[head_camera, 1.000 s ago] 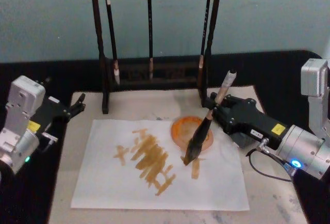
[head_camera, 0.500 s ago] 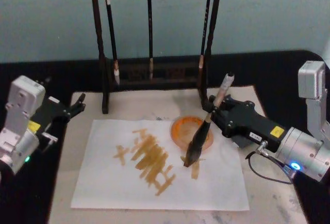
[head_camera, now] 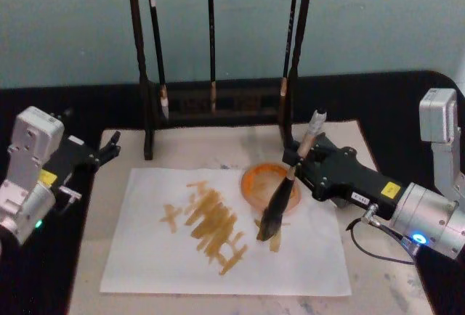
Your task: Pick up the brush from the inkstone, write on the paper, then place the brush back to its original position.
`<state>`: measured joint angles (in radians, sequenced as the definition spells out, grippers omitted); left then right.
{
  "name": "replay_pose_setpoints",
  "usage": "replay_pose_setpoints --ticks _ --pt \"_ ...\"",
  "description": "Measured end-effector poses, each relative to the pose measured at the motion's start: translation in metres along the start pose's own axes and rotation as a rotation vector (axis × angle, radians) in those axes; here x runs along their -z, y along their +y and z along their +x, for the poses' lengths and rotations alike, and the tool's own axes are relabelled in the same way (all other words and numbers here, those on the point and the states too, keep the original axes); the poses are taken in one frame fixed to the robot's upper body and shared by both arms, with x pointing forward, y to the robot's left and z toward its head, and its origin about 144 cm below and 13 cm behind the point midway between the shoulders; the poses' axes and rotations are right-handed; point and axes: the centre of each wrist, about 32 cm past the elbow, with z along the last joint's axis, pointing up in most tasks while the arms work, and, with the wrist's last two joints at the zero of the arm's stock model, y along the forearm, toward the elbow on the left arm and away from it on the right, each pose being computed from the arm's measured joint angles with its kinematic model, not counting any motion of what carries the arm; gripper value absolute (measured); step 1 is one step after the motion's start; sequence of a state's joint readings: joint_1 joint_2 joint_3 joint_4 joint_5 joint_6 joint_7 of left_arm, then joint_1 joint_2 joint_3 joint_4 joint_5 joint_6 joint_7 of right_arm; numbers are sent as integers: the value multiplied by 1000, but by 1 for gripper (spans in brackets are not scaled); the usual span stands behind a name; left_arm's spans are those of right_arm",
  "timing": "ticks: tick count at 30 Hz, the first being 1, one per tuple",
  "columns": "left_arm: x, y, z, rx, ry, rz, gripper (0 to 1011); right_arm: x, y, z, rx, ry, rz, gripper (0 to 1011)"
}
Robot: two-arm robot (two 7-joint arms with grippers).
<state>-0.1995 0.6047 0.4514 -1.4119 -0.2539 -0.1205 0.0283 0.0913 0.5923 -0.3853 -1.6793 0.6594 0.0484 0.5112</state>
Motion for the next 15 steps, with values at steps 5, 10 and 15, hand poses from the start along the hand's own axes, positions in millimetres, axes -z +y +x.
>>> replay_pose_setpoints --ticks 5,10,15 --pt "0 0 0 0 0 0 1010 -2 -1 -2 -18 -1 -7 163" --pt "0 0 0 0 0 0 1010 -4 -3 -4 -42 0 -18 163" --pt "0 0 0 0 0 0 1010 -6 -4 -5 -61 -2 -25 163"
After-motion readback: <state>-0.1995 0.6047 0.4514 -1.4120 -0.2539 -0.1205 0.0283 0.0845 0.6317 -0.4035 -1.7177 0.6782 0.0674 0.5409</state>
